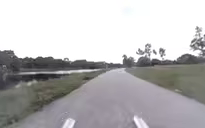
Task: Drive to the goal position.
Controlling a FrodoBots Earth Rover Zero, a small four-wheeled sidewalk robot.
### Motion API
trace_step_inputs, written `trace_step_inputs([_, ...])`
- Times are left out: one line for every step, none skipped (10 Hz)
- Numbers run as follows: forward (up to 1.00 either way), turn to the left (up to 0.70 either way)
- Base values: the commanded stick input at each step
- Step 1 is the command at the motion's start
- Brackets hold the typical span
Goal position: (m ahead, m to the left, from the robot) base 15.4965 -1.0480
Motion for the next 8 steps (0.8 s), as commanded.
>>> trace_step_inputs([0.85,-0.05])
trace_step_inputs([0.85,-0.22])
trace_step_inputs([0.85,-0.28])
trace_step_inputs([0.85,-0.33])
trace_step_inputs([0.85,-0.33])
trace_step_inputs([0.85,-0.33])
trace_step_inputs([0.85,-0.22])
trace_step_inputs([0.85,-0.03])
